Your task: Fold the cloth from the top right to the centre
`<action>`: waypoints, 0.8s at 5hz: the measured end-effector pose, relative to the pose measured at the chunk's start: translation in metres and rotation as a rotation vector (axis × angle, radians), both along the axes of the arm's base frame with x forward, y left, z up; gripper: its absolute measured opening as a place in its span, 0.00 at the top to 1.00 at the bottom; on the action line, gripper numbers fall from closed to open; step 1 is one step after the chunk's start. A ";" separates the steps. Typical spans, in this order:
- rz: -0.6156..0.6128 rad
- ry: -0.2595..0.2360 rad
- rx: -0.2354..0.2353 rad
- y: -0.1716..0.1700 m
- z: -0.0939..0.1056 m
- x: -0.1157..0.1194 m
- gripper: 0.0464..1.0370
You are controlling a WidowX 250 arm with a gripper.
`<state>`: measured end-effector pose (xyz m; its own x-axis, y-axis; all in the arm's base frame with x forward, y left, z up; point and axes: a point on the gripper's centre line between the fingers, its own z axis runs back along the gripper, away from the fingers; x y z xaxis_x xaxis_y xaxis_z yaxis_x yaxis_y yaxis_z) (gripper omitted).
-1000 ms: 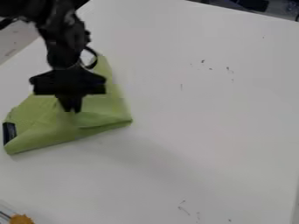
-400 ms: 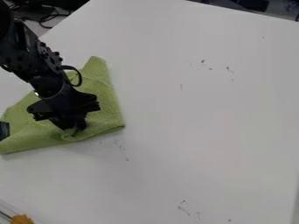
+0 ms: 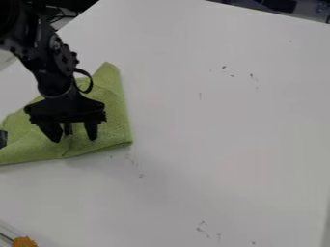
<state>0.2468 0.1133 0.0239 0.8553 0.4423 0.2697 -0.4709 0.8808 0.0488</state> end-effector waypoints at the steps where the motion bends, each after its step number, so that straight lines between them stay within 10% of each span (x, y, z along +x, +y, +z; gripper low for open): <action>1: -0.073 0.081 0.060 0.004 0.023 0.014 0.03; 2: -0.188 0.124 0.140 0.000 0.060 0.047 0.04; 4: -0.334 0.175 0.141 -0.015 0.059 0.078 0.04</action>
<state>0.3247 0.0981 0.0824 0.9842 0.1013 0.1454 -0.1337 0.9629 0.2343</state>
